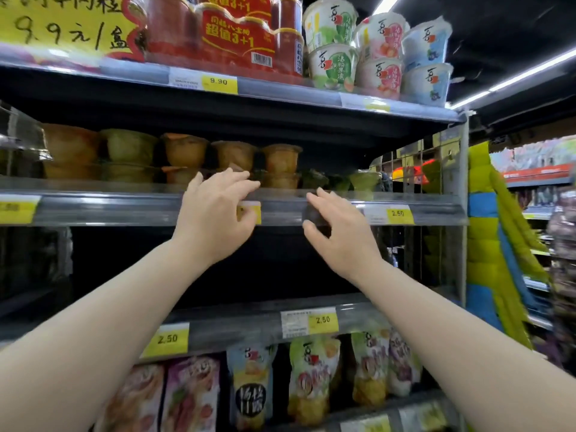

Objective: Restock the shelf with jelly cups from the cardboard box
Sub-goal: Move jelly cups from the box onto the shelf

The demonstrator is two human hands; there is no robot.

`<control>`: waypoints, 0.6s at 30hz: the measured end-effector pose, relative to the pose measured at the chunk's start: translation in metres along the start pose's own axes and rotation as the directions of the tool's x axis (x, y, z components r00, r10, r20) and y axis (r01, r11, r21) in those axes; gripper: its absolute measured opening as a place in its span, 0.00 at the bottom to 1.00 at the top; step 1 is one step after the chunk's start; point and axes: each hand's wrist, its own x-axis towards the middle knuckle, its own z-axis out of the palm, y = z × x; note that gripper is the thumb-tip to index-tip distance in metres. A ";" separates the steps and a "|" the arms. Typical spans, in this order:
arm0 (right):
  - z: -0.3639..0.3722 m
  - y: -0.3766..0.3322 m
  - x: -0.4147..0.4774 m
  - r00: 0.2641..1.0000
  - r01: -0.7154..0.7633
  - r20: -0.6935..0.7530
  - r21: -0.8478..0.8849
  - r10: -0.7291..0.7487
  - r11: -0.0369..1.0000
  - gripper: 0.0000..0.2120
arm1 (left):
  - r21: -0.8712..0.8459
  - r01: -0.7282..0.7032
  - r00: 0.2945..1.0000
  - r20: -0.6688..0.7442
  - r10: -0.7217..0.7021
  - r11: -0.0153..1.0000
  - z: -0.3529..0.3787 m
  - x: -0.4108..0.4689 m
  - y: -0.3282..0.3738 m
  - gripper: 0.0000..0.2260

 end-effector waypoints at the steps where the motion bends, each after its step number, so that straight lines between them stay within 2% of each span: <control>1: -0.002 -0.005 -0.011 1.000 -0.007 0.019 -0.002 0.007 1.000 0.25 | 0.042 0.028 0.998 0.055 -0.030 0.999 -0.004 -0.015 0.001 0.20; 5: -0.008 -0.029 -0.055 0.993 -0.030 0.111 0.030 0.026 0.999 0.29 | 0.099 0.119 0.967 0.215 -0.138 0.988 -0.029 -0.072 0.009 0.26; 8: -0.008 -0.049 -0.086 0.983 -0.054 0.181 0.061 0.042 0.997 0.33 | 0.122 0.200 0.917 0.328 -0.229 0.972 -0.053 -0.114 0.012 0.28; 15: 0.000 -0.095 -0.160 0.939 -0.051 0.343 0.145 -0.002 0.988 0.36 | 0.210 0.350 0.809 0.423 -0.407 0.913 -0.114 -0.212 0.027 0.30; 18: 0.004 -0.113 -0.200 0.885 -0.053 0.466 0.139 -0.019 0.989 0.38 | 0.251 0.406 0.740 0.474 -0.477 0.879 -0.138 -0.256 0.036 0.29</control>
